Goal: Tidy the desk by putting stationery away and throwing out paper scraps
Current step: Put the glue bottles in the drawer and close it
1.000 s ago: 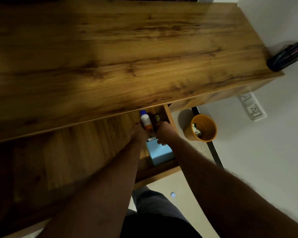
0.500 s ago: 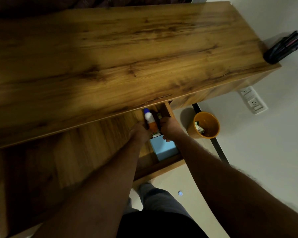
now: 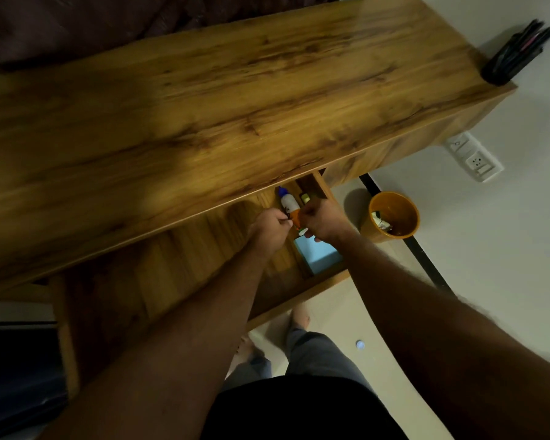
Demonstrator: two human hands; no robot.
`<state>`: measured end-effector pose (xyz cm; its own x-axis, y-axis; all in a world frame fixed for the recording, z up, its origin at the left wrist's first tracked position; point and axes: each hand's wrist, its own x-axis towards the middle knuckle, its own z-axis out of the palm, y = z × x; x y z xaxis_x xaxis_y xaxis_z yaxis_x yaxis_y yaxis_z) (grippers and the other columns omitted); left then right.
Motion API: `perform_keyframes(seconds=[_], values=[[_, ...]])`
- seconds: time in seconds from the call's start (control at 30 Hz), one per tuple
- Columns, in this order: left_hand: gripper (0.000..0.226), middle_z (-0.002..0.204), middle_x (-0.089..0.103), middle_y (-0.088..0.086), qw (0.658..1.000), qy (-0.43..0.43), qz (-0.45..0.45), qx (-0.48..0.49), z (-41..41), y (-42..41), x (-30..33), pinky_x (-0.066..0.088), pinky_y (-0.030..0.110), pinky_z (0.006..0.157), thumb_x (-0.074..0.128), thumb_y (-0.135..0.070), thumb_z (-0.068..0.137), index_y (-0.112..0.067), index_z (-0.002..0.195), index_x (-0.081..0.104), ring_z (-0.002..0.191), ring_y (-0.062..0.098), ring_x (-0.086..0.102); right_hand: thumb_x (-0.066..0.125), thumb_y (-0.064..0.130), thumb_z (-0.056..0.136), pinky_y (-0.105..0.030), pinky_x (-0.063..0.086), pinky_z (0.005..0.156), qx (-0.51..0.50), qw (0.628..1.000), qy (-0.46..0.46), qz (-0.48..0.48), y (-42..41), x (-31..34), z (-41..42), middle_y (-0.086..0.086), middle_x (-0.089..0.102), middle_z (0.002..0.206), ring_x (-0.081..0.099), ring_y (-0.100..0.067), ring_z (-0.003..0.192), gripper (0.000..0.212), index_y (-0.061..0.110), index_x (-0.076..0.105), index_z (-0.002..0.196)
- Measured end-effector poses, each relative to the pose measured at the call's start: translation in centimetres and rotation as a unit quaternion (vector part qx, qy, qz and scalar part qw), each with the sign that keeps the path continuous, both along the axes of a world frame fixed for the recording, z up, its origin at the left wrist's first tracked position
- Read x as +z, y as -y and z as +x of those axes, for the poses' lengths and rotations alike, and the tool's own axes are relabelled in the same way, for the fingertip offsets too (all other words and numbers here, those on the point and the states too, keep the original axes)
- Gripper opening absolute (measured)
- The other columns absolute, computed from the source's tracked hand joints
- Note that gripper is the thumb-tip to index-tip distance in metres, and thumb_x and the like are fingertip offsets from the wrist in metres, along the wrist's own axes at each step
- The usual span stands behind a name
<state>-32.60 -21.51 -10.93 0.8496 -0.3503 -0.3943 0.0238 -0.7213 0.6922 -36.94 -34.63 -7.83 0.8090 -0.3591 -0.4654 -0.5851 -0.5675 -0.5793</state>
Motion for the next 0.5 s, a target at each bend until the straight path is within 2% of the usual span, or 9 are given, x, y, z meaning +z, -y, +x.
perform_keyframes(seconds=[0.13,0.27,0.4,0.5], values=[[0.026,0.113,0.065,0.002,1.0,0.005,0.0,-0.008,-0.7,-0.9,0.2,0.049,0.029,0.082,0.06,-0.029,0.092,-0.018,0.115,0.066,0.107,0.018,0.059,0.054,0.025,0.095,-0.032,0.059,0.059,-0.005,1.0,0.003,0.018,-0.7,0.2,-1.1,-0.008,0.072,0.094,0.073,-0.017,0.071,0.022,0.015,0.067,0.11],[0.023,0.11,0.066,-0.001,1.0,0.009,0.006,-0.012,-1.5,-1.4,0.1,0.047,0.026,0.08,0.062,-0.031,0.091,-0.02,0.111,0.067,0.104,0.016,0.059,0.055,0.025,0.096,-0.034,0.06,0.064,-0.001,0.999,0.01,0.034,-0.7,0.4,-2.3,-0.009,0.07,0.102,0.073,-0.018,0.076,0.023,0.013,0.066,0.112],[0.022,0.109,0.066,-0.002,1.0,0.008,0.005,-0.003,-2.4,-1.2,0.2,0.051,0.029,0.081,0.061,-0.031,0.091,-0.022,0.111,0.066,0.101,0.015,0.061,0.057,0.026,0.095,-0.033,0.06,0.066,-0.007,0.999,0.014,0.044,-0.5,0.5,-3.2,-0.009,0.07,0.103,0.072,-0.018,0.078,0.024,0.013,0.065,0.114],[0.021,0.107,0.068,-0.002,1.0,0.005,0.003,0.002,-3.1,-1.2,0.3,0.054,0.032,0.084,0.062,-0.029,0.091,-0.021,0.11,0.068,0.1,0.015,0.063,0.056,0.024,0.096,-0.026,0.058,0.059,-0.022,0.998,0.029,0.055,-0.4,0.6,-4.2,-0.009,0.071,0.1,0.072,-0.02,0.078,0.023,0.011,0.065,0.112]])
